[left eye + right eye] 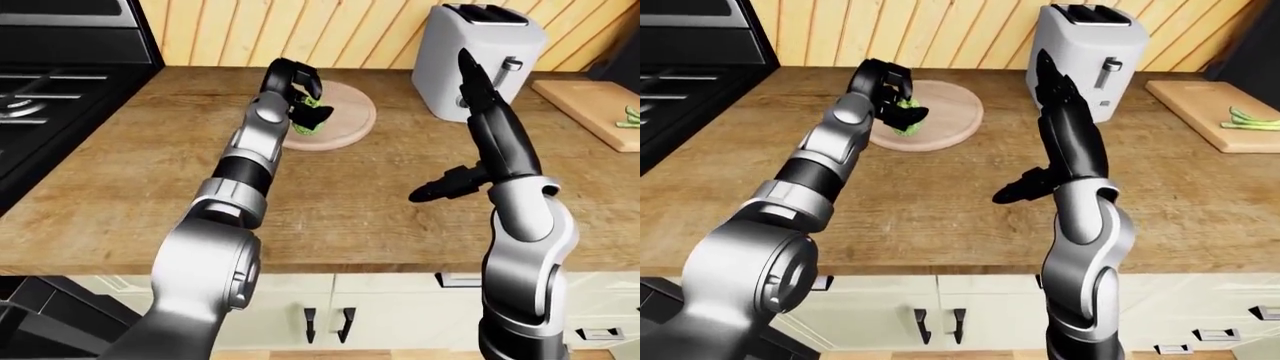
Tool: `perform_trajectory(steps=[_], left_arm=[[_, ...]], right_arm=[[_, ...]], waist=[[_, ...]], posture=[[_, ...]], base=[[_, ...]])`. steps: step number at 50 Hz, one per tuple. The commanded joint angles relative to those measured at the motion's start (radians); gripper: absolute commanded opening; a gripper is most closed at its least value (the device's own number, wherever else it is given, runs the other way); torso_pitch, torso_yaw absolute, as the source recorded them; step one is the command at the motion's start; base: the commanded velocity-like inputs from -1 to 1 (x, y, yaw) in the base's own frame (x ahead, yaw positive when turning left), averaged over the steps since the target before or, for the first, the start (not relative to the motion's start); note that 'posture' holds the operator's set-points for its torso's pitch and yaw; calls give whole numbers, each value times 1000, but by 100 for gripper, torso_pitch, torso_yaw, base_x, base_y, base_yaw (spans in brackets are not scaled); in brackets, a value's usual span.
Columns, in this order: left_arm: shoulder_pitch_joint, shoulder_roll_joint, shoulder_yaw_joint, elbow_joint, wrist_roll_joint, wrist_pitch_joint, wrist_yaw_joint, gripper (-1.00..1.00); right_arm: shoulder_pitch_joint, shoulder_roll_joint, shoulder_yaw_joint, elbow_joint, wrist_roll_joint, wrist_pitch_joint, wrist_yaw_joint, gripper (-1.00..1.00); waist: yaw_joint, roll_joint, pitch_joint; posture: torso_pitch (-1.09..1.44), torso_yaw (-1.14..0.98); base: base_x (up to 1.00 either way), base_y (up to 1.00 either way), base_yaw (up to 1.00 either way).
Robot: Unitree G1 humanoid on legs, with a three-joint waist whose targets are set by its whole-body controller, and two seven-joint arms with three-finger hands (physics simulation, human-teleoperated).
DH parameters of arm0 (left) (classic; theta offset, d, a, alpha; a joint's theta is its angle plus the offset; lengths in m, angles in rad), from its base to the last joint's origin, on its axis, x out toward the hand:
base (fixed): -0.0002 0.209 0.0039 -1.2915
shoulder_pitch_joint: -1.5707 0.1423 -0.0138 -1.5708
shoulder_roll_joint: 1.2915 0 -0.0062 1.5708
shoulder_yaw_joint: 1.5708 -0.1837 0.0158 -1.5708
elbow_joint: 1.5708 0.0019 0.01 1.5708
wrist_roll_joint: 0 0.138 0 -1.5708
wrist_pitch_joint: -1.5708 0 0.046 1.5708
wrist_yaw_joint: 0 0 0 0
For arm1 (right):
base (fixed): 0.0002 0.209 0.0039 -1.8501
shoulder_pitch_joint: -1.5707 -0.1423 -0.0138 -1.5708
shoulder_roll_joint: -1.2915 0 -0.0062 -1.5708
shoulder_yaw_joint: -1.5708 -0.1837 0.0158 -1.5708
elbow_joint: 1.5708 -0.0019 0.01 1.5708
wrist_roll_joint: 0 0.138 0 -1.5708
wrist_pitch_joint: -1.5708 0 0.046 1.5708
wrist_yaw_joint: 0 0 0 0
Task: Place the asparagus and the broccoli on separate cutting boards.
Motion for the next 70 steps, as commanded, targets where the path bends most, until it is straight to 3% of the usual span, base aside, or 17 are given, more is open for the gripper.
perform_trajectory(steps=[1,11,26,29,49,51,57,63,65,70], left_arm=[[-47,10,3,-45,2,-35,12,-93],[-31,-7,3,-17,11,-58,32,-66],[-22,-15,0,-5,25,-80,42,-65],[-20,-17,2,0,26,-85,43,-51],[6,-32,3,27,40,-121,62,-36],[7,-32,5,30,40,-134,69,-27],[8,-35,16,40,28,-191,107,-26],[5,-36,18,46,23,-226,130,3],[4,-37,17,46,23,-229,133,41],[17,-39,17,55,26,-249,147,91]], right_arm=[[-25,-7,-7,-31,-5,-18,-15,100],[-15,-7,-10,-19,8,-31,-32,100],[0,-5,-11,-11,23,-44,-49,100],[0,-5,-10,-16,22,-40,-45,100],[14,-2,-9,-14,29,-51,-53,100],[16,-2,-9,-11,32,-55,-57,100],[21,2,-5,-5,35,-61,-65,100],[23,3,-6,6,43,-70,-75,100],[23,4,-5,8,44,-70,-76,100],[31,7,-4,4,46,-71,-78,100]], waist=[[0,-2,-32],[-1,-2,-34],[-3,-2,-33],[-2,-2,-33],[-2,-4,-34],[-1,-4,-34],[-1,-4,-35],[-1,-4,-36],[-1,-4,-36],[-1,-3,-36]], posture=[[0,0],[0,0],[0,0],[0,0],[0,0],[0,0],[0,0],[0,0],[0,0],[0,0]], base=[[0,0,0],[0,0,0],[0,0,0],[0,0,0],[0,0,0],[0,0,0],[0,0,0],[0,0,0],[0,0,0],[0,0,0]])
